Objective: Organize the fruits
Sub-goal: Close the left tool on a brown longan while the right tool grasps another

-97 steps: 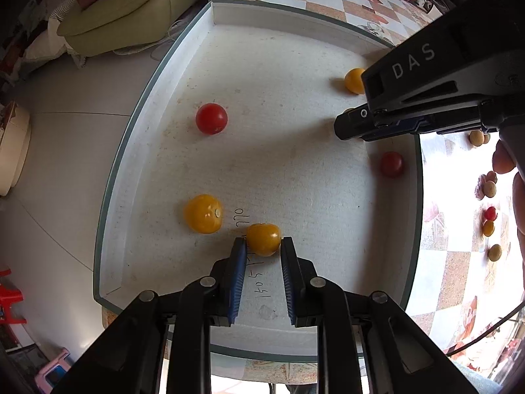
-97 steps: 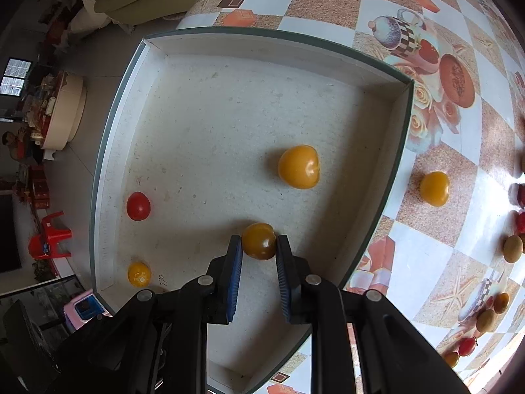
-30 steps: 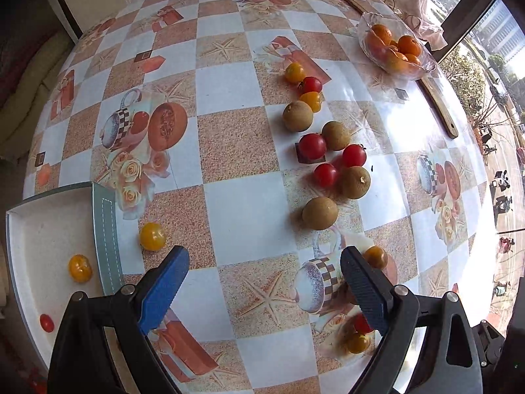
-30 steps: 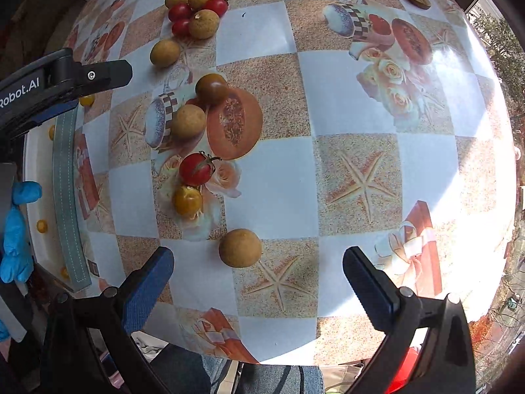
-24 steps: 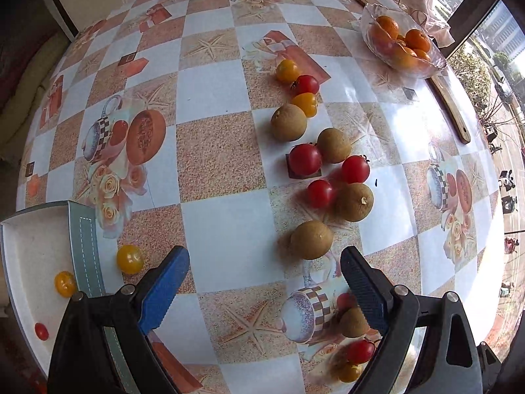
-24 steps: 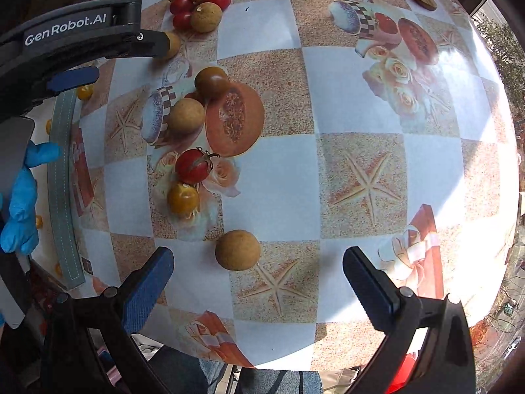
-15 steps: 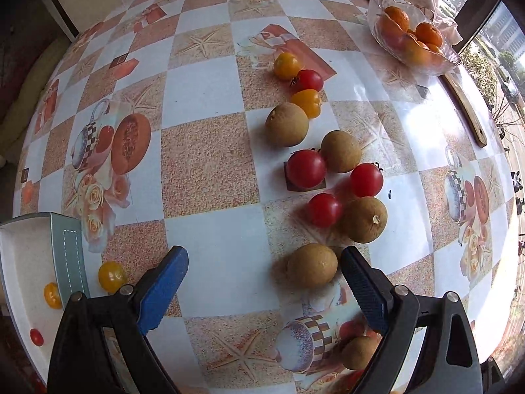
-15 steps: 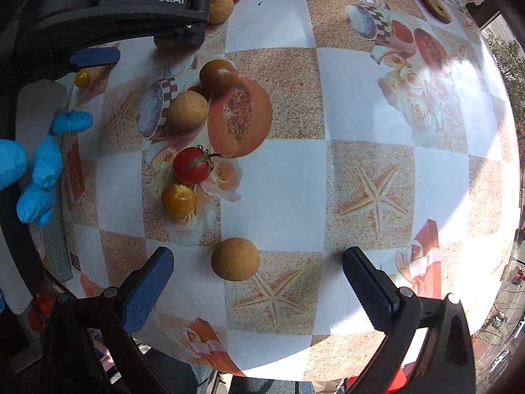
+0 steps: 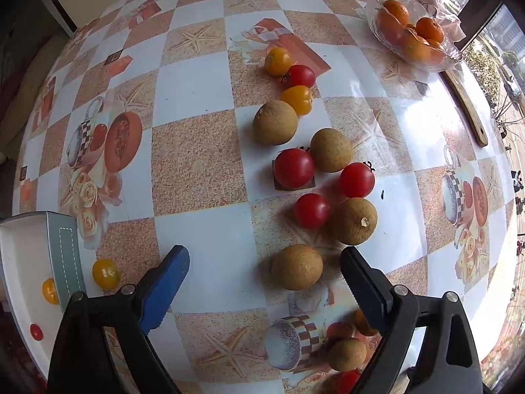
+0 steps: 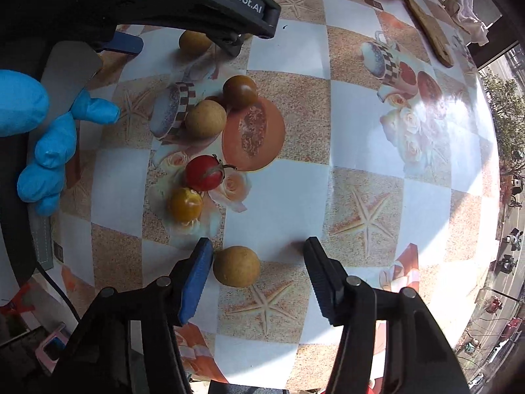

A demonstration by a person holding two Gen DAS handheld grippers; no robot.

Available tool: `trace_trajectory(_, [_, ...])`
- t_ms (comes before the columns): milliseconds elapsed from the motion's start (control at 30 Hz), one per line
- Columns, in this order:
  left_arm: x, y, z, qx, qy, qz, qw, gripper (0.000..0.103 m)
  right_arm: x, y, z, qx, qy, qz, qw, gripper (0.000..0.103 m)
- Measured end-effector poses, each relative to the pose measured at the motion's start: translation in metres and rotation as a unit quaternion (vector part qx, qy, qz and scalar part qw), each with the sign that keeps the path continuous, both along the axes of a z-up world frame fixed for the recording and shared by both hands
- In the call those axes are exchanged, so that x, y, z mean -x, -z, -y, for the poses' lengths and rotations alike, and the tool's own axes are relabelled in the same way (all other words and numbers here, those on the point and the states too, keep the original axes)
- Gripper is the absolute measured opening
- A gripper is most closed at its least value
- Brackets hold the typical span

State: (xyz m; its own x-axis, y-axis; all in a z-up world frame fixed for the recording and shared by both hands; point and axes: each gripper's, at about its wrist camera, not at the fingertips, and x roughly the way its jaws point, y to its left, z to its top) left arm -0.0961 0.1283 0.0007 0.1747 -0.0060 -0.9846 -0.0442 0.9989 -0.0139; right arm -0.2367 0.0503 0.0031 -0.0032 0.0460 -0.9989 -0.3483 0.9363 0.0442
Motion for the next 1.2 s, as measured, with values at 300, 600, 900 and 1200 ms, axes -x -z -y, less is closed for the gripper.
trace_trajectory(300, [0.011,-0.015,-0.006,0.036,0.020,0.004,0.9991,0.029,-0.002,-0.006,0.003,-0.030,0.016,-0.018,0.999,0.030])
trace_trajectory(600, [0.045,-0.039,-0.037,0.066,0.006,0.020,0.9976,0.029,-0.018,-0.017,0.026,-0.069,0.048,-0.034,0.996,0.030])
trace_trajectory(900, [0.084,-0.062,-0.077,0.063,-0.028,0.037,0.9969,0.029,-0.040,-0.045,0.023,-0.081,0.050,-0.029,0.995,0.030])
trace_trajectory(1200, [0.119,-0.075,-0.120,0.059,-0.069,0.050,0.9946,0.029,-0.051,-0.042,-0.019,-0.091,0.015,-0.019,0.996,0.030])
